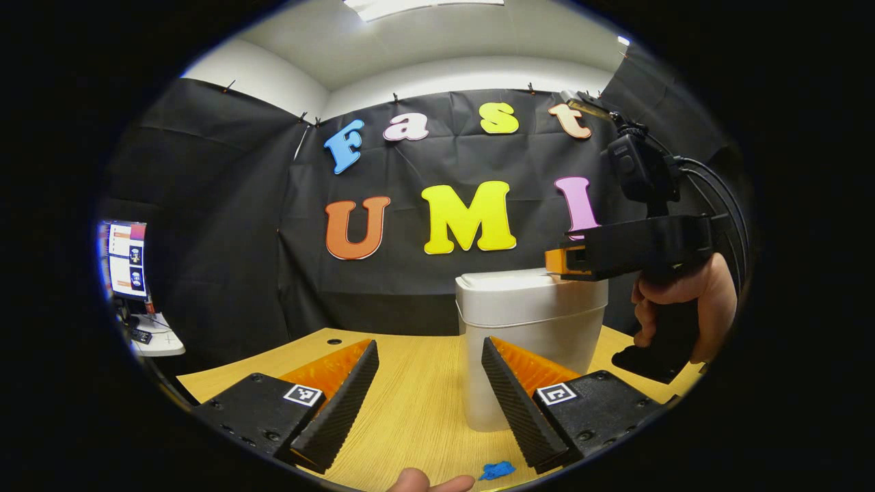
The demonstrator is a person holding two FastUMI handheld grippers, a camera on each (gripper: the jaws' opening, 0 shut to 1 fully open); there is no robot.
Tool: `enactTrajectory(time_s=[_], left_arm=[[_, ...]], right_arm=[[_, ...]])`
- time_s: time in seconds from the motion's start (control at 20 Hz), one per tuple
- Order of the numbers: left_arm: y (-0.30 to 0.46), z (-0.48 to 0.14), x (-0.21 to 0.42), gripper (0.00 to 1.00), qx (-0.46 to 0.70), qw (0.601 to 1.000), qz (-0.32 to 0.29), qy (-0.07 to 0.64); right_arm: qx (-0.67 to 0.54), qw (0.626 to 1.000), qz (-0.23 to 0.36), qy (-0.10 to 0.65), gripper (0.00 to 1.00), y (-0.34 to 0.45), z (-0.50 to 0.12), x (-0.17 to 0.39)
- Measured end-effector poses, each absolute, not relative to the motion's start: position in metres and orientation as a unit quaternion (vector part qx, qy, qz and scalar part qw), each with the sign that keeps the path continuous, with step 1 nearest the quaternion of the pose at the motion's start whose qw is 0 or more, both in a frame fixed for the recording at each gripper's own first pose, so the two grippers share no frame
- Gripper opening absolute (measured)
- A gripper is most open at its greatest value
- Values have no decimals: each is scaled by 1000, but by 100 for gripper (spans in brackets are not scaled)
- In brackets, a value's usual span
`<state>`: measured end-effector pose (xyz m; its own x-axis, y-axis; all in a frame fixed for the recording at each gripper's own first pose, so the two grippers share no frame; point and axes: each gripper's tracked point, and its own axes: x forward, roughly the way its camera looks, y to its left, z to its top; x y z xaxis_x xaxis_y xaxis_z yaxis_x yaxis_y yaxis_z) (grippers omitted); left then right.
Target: Press the lid of the desktop garbage bin to open it, pick up the crumpled paper on the desktop and throw it into the bin, then pick up the pop can on the desktop and drop it into the bin, and finally close the garbage bin lid.
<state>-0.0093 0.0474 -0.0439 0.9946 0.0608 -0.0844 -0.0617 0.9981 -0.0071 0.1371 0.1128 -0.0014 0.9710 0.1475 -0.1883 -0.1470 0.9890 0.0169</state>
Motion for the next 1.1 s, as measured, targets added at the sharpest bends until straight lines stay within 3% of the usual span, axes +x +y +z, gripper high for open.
enactTrajectory(time_s=[0.65, 0.85, 0.95, 1.0, 1.1], left_arm=[[37, -48, -9, 98, -17, 998, 30, 44], [38, -48, -11, 98, -9, 998, 34, 45], [41, -50, -10, 98, -11, 998, 40, 49], [41, -51, -11, 98, -12, 998, 42, 50], [37, -46, -11, 98, -16, 998, 41, 46]], right_arm=[[-34, 986, 108, 125, 1, 115, -14, 135], [-6, 991, 93, 92, 0, 104, 2, 134], [5, 995, 69, 70, 2, 88, 15, 129], [8, 996, 63, 56, 14, 84, 23, 124], [11, 998, 58, 32, 25, 79, 36, 117]])
